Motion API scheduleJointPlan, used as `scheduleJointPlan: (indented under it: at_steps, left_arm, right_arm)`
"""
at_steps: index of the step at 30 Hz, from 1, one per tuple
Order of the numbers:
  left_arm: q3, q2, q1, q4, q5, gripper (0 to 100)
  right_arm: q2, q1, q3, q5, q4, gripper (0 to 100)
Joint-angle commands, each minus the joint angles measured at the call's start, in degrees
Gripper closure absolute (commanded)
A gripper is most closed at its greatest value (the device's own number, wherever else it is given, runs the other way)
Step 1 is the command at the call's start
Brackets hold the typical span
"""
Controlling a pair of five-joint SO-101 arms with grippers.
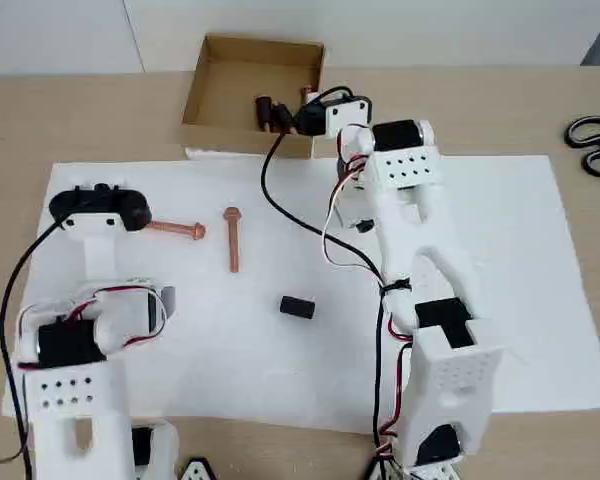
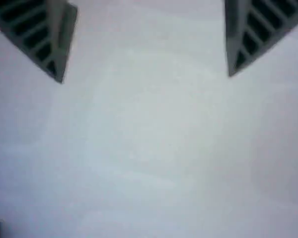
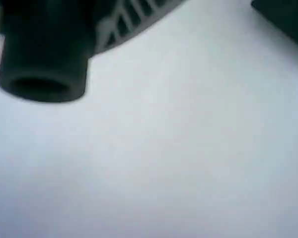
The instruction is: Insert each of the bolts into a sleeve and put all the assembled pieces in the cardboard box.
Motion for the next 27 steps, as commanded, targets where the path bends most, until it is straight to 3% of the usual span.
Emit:
scheduleJointPlan:
  at_steps: [1, 12, 16, 21, 25, 27]
  left_arm:
    - [-7.2, 9.1, 0.1, -1.1, -0.3, 80]
    - [-31.6, 41.7, 0.4, -1.2, -0.4, 80]
    - [-37.2, 49.1, 4.0, -1.2, -6.5, 80]
    - [-43.6, 56.4, 6.2, -1.3, -7.4, 80]
    - [-49.9, 59.5, 5.5, -0.9, -17.8, 80]
    - [-52.0, 60.3, 7.7, -0.9, -18.9, 80]
  right_arm:
    - [-0.8, 0.3, -3.3, -0.8, 1.8, 99.5]
    - [-0.9, 0.7, -3.3, -0.5, 3.9, 99.5]
    - [-0.9, 0.7, -3.3, -0.6, 3.9, 99.5]
    - [-0.9, 0.7, -3.3, -0.4, 3.9, 99.5]
    - [-0.9, 0.7, -3.3, -0.4, 3.9, 99.5]
    - [-0.8, 0.7, -3.3, -0.4, 3.8, 99.5]
